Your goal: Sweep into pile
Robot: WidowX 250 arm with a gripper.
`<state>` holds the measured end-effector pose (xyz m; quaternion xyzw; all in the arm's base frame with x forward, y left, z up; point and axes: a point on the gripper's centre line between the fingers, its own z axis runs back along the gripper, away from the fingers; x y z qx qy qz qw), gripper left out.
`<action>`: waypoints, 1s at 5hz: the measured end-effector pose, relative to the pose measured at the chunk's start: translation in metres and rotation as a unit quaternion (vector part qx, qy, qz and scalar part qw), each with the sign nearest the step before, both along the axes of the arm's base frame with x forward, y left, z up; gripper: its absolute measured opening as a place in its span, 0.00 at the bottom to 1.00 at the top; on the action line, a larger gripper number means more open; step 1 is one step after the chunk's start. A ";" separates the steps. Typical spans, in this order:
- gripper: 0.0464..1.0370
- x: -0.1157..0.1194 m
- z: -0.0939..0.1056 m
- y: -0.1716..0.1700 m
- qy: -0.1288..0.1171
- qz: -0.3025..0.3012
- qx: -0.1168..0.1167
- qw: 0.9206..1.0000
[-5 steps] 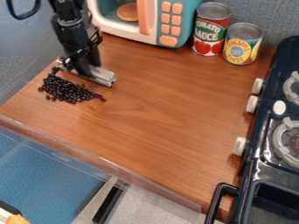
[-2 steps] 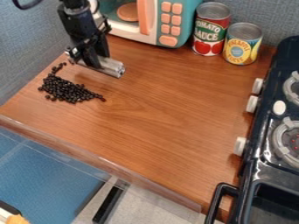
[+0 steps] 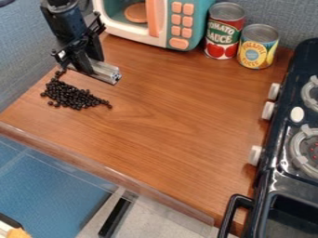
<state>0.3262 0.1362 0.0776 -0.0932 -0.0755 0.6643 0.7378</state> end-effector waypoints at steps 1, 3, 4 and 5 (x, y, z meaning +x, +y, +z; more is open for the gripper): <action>0.30 -0.017 -0.004 -0.002 0.021 -0.008 0.000 1.000; 0.30 -0.040 -0.020 0.001 0.064 -0.008 0.006 0.998; 0.30 -0.048 -0.029 0.007 0.080 -0.009 0.024 0.996; 0.30 -0.056 -0.035 0.009 0.093 -0.016 0.037 0.995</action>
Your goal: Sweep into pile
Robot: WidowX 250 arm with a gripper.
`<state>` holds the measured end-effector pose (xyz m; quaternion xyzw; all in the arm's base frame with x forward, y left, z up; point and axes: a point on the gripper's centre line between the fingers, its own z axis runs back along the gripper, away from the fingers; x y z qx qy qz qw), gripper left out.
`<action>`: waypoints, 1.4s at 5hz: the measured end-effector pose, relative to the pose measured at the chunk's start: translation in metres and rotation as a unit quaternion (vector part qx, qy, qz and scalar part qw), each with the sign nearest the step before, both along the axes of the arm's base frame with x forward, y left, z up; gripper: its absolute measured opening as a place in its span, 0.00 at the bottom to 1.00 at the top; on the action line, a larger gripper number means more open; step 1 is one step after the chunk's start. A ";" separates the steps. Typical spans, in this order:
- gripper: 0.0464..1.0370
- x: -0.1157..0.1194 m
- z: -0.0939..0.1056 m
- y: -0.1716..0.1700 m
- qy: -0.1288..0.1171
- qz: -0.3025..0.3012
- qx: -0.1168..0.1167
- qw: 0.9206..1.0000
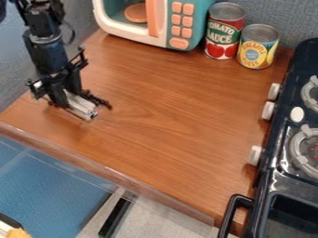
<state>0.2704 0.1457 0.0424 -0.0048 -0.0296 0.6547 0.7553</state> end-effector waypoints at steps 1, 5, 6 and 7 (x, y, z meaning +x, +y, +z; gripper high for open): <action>0.30 -0.012 -0.009 -0.002 0.021 -0.005 0.004 1.000; 0.30 -0.012 -0.023 0.013 0.045 0.007 0.024 0.999; 0.30 -0.010 -0.023 0.014 0.049 0.008 0.024 0.998; 0.30 -0.007 -0.024 0.013 0.052 0.006 0.022 0.998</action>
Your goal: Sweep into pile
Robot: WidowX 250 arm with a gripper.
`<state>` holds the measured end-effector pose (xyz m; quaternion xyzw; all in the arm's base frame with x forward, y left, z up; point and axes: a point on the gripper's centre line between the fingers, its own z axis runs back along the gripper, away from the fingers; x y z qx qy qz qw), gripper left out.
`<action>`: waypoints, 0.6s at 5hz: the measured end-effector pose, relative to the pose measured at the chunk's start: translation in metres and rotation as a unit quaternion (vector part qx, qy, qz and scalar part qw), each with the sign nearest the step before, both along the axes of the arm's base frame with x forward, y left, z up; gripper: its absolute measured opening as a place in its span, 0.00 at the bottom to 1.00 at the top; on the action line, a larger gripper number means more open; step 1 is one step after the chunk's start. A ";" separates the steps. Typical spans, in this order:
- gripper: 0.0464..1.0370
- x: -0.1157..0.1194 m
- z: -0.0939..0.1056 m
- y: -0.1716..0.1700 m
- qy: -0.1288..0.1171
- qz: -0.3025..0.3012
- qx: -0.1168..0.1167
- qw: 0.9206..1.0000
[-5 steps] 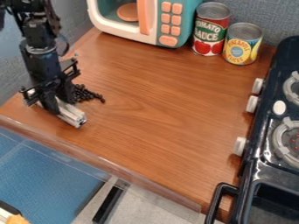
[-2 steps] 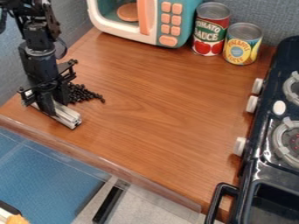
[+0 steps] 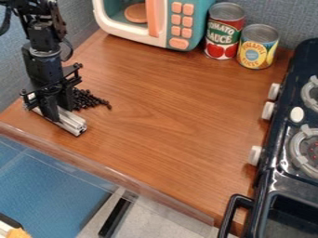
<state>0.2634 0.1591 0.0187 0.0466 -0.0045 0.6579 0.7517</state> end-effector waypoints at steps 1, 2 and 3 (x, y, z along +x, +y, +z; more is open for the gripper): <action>0.30 0.009 0.000 0.003 -0.007 0.003 -0.001 1.000; 0.30 0.013 0.001 0.004 -0.008 0.008 -0.004 1.000; 0.30 0.019 0.001 0.005 -0.011 0.014 -0.008 1.000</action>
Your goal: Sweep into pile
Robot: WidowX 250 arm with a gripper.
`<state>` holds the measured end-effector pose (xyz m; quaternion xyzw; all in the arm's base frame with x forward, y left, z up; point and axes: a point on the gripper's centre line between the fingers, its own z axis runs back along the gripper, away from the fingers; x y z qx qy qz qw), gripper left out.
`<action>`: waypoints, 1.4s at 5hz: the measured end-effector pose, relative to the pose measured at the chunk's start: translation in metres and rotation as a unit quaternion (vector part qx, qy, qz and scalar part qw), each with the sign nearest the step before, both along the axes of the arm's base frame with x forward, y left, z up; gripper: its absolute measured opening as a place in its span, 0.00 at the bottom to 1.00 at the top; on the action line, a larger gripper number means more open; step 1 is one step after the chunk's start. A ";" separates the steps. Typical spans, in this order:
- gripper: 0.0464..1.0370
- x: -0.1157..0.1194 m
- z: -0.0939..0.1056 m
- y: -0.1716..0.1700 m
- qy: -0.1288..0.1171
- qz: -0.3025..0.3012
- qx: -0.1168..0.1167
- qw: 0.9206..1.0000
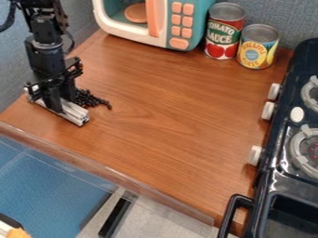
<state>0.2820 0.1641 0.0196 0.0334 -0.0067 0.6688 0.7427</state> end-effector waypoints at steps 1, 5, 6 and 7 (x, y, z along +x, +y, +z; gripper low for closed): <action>0.30 0.003 0.000 0.001 0.001 0.006 -0.003 1.000; 0.30 0.019 0.001 -0.008 -0.010 0.012 -0.012 1.000; 0.30 0.028 0.003 -0.015 -0.018 0.001 -0.011 1.000; 0.30 0.031 0.003 -0.019 -0.021 -0.001 -0.010 1.000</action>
